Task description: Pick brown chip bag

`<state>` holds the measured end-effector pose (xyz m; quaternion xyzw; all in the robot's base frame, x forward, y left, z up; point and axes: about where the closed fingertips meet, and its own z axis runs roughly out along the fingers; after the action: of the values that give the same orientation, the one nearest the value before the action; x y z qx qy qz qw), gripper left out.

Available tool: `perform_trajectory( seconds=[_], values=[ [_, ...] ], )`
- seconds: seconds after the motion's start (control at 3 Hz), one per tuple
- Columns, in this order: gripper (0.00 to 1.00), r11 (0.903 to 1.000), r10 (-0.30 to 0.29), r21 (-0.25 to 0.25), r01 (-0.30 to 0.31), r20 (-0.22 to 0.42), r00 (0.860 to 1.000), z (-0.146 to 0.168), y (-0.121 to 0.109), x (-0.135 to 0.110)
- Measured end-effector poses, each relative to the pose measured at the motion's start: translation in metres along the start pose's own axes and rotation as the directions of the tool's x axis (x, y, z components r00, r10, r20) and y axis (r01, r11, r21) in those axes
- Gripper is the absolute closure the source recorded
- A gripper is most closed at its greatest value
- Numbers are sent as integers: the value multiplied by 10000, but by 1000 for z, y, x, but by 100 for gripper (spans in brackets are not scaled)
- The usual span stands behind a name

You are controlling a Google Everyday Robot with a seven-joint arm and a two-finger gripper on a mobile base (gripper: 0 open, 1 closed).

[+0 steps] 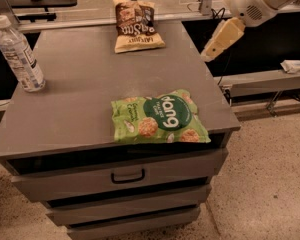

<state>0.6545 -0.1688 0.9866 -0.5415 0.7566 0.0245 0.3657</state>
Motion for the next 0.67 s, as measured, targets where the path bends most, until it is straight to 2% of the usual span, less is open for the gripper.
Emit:
perform_trajectory(
  seconds=[0.33, 0.67],
  values=[
    [0, 9982, 545, 193, -566, 946, 9940, 36, -19, -33],
    [0, 9882, 1400, 294, -1506, 2300, 9631, 88, -56, -76]
  ],
)
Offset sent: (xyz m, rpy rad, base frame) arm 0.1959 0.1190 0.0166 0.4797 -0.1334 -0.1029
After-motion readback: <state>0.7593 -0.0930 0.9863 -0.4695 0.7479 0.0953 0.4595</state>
